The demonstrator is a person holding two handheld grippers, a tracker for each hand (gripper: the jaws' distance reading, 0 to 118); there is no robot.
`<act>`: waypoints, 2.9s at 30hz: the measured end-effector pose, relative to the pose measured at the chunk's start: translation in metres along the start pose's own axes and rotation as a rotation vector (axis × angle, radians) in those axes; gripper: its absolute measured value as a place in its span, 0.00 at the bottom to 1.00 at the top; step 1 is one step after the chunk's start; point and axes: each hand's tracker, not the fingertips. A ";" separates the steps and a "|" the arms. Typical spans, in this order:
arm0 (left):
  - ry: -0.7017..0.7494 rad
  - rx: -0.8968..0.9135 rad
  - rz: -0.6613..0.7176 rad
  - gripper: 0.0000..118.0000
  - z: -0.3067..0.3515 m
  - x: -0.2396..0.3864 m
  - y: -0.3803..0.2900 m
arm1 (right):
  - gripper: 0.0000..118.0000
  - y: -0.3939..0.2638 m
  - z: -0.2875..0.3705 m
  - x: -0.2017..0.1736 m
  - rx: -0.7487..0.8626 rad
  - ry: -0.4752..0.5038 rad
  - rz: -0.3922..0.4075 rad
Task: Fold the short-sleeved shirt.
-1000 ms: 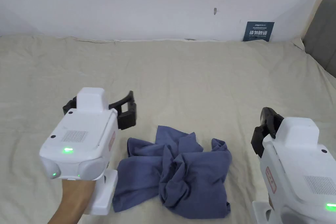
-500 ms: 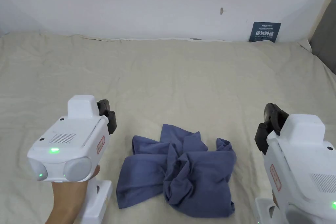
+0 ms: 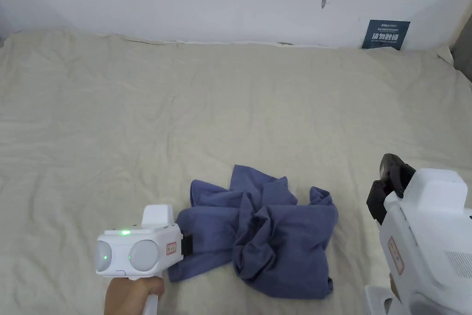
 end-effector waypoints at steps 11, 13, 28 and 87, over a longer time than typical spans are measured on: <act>0.081 -0.059 -0.036 0.34 -0.039 0.011 -0.023 | 0.01 -0.011 -0.011 0.002 -0.061 -0.003 -0.010; 0.119 -0.038 -0.091 0.30 -0.047 0.016 -0.032 | 0.01 -0.014 -0.015 0.002 -0.073 -0.002 -0.011; -0.139 0.134 -0.013 0.04 0.012 0.009 0.006 | 0.83 -0.076 -0.183 0.028 -0.597 0.076 -0.078; 0.309 0.714 -0.063 0.04 0.113 -0.057 0.462 | 0.05 0.243 -0.306 0.053 -0.067 0.041 -0.089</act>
